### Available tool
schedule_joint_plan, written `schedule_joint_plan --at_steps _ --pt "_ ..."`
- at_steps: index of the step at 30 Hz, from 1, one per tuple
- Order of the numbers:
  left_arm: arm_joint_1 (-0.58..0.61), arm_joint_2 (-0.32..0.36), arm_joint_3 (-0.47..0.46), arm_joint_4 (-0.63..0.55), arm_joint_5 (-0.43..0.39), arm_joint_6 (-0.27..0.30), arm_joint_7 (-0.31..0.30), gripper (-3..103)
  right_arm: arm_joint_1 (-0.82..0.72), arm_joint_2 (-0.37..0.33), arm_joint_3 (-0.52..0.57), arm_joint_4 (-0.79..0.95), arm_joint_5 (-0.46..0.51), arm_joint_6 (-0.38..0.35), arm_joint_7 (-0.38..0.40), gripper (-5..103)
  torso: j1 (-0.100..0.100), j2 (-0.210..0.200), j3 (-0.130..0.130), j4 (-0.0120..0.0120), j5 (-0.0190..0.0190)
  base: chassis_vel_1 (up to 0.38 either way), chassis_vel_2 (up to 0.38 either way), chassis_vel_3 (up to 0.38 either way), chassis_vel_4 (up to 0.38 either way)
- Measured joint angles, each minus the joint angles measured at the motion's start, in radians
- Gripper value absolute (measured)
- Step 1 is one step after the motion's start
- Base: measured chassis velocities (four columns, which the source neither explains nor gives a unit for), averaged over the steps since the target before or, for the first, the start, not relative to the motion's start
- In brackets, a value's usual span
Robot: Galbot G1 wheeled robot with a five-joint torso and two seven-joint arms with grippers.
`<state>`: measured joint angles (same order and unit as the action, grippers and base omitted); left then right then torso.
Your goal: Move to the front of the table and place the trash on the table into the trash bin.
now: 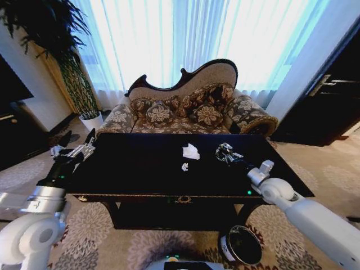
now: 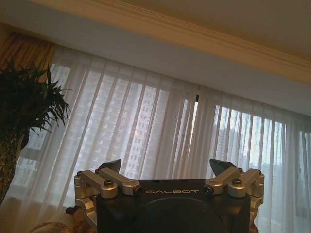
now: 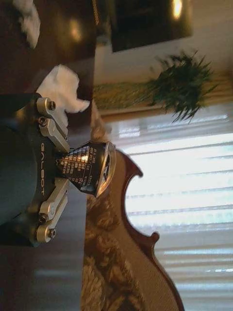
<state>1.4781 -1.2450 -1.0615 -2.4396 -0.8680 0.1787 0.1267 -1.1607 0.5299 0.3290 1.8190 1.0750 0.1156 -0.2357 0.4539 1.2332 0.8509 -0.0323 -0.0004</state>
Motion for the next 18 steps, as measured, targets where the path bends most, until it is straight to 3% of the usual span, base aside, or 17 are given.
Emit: schedule_joint_plan --at_steps 7,9,13,16,18 --pt "-0.018 0.009 0.002 0.0 -0.028 0.0 -0.001 100 -0.252 0.03 0.236 0.056 0.094 0.054 -0.162 3 0.0 0.0 0.0 -0.0003 0.0002 0.0 0.0 0.0 0.0" --pt "-0.023 0.008 0.007 0.001 -0.031 0.0 -0.001 100 -0.281 0.039 0.268 0.064 0.103 0.059 -0.177 3 0.0 0.0 0.0 -0.0003 0.0001 0.0 0.0 0.0 0.0" --pt "-0.043 0.001 0.05 0.006 -0.042 -0.004 0.0 100 -0.449 0.129 0.464 0.115 0.144 0.072 -0.232 3 0.0 0.0 0.0 -0.0001 0.0 0.0 0.0 0.0 0.0" --pt "-0.042 -0.004 0.057 0.006 -0.041 -0.005 0.0 100 -0.516 0.168 0.518 0.14 0.163 0.094 -0.278 3 0.0 0.0 0.0 -0.0011 0.0003 0.0 0.0 0.0 0.0" --pt "-0.036 -0.012 0.055 -0.002 -0.038 -0.006 0.0 100 -0.532 0.179 0.529 0.148 0.171 0.104 -0.296 3 0.0 0.0 0.0 -0.0005 0.0 0.0 0.0 0.0 0.0"
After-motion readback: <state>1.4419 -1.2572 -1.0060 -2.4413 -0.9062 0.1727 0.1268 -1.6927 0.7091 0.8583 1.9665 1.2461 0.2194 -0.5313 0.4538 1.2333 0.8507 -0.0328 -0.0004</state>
